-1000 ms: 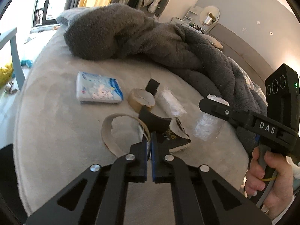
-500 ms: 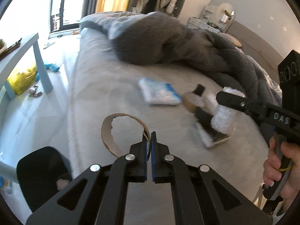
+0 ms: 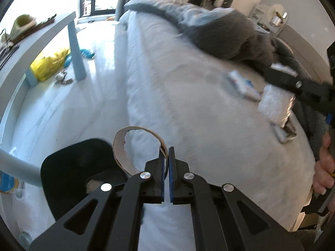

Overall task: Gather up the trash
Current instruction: 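Carry the tape roll and bubble wrap to the green bin and release both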

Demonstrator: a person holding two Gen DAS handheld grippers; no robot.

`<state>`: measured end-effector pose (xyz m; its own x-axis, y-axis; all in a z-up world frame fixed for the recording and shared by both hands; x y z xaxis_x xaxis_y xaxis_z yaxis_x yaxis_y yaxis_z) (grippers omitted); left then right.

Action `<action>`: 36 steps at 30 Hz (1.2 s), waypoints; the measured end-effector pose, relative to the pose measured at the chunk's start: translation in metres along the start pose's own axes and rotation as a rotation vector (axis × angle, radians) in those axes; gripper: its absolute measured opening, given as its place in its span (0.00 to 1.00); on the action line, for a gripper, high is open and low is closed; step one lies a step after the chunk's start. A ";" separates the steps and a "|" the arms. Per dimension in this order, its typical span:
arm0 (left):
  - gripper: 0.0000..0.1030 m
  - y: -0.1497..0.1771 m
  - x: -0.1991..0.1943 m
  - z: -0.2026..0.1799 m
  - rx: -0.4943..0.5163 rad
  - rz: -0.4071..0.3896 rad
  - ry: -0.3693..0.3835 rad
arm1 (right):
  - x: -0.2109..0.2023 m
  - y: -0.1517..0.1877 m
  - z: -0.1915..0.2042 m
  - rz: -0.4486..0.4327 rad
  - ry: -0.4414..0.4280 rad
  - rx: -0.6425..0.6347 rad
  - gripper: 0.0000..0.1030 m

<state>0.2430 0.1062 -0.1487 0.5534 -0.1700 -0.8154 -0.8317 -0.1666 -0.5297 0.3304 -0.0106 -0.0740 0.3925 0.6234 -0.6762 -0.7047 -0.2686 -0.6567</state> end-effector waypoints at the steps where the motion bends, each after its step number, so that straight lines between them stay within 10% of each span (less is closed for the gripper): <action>1: 0.04 0.002 0.001 0.005 -0.006 0.010 -0.005 | 0.005 0.000 0.009 0.008 -0.010 -0.014 0.25; 27: 0.09 0.101 0.033 0.145 -0.229 0.353 -0.051 | 0.113 0.008 0.134 0.175 -0.094 -0.139 0.25; 36: 0.54 0.104 0.016 0.163 -0.224 0.359 -0.028 | 0.151 0.023 0.148 0.253 -0.086 -0.144 0.25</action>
<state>0.1578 0.2447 -0.2547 0.2267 -0.2296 -0.9465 -0.9391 -0.3091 -0.1499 0.2862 0.1861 -0.1423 0.1597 0.5817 -0.7976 -0.6803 -0.5206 -0.5159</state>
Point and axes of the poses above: each gripper's, at about its wrist camera, not at the fingertips, and x roughly the way its jaws point, z to its left, y to its underside, the point moved 4 cm from there along x, roughly the way its jaws point, and after that the axes turned 1 degree about x, right-handed, at the moved point
